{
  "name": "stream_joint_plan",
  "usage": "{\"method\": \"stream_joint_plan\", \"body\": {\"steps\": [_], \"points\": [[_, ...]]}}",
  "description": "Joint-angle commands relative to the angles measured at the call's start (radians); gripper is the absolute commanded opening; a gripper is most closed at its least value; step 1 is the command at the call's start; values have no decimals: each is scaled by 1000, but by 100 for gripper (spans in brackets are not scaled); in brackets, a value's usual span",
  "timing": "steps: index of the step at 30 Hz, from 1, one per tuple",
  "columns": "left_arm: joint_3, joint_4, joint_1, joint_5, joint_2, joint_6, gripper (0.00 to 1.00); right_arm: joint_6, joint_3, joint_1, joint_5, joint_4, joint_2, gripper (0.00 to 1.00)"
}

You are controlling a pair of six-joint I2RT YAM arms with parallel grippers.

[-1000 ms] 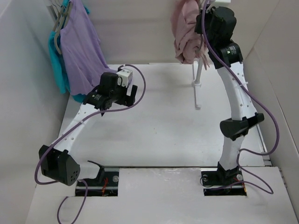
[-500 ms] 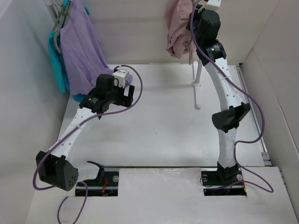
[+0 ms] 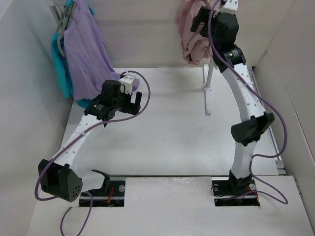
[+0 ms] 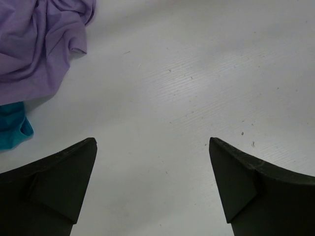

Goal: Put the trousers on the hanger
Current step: Place the hanger at the clothesline.

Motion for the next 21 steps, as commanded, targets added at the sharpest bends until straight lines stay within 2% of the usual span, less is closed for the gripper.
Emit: {"method": "stream_joint_plan", "body": {"steps": [1,6,13,21], "points": [[-18,28,3,22,-40,-1,96,11,-88,13,-38,-54,-134,100],[-28,28,3,42,-40,-1,96,11,-263,43,-14,-102,-312,100],[-17,28,3,71,-40,-1,96,1,-384,73,43,-202,-440,100],[-17,28,12,71,-49,9,96,1,-577,115,43,-202,-596,100]]}}
